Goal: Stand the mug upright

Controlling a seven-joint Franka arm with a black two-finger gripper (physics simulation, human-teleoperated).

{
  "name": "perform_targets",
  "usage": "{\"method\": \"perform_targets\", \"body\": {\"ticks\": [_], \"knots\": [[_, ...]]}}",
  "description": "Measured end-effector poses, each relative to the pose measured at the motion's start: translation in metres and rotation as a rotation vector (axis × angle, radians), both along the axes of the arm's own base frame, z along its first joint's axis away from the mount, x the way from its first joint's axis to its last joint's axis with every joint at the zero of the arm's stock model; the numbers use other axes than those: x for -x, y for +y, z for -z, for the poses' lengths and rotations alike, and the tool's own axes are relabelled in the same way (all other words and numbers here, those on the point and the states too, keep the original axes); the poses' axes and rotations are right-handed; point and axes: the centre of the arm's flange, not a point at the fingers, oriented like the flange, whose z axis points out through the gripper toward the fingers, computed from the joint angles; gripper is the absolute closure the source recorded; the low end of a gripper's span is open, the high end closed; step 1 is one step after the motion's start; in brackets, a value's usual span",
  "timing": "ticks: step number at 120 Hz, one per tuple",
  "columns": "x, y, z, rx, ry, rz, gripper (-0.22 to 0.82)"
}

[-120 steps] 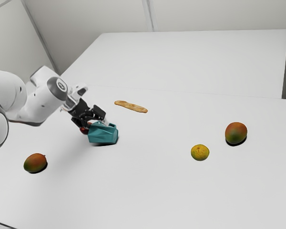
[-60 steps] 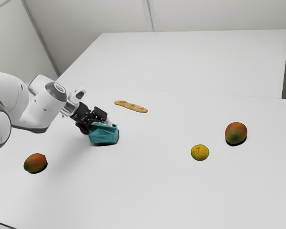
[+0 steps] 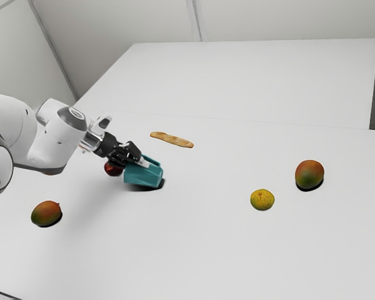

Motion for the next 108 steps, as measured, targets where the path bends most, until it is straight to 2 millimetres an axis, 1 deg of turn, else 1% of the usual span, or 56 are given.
{"method": "perform_targets", "body": {"ticks": [16, 35, 48, 60, 68, 87, 99, 108], "knots": [[-0.001, -0.004, -0.004, 0.015, -0.015, 0.005, 0.66], [-0.003, -0.011, -0.017, 0.028, -0.046, 0.018, 0.73], [-0.005, -0.019, -0.028, 0.028, -0.07, 0.035, 0.75], [-0.008, -0.034, -0.045, 0.024, -0.103, 0.066, 0.76], [-0.011, -0.053, -0.054, 0.004, -0.115, 0.114, 0.76], [-0.009, -0.091, -0.085, -0.158, -0.12, 0.276, 0.77], [-0.006, -0.111, -0.096, -0.289, -0.101, 0.377, 0.77], [-0.004, -0.124, -0.098, -0.383, -0.083, 0.439, 0.77]]}}
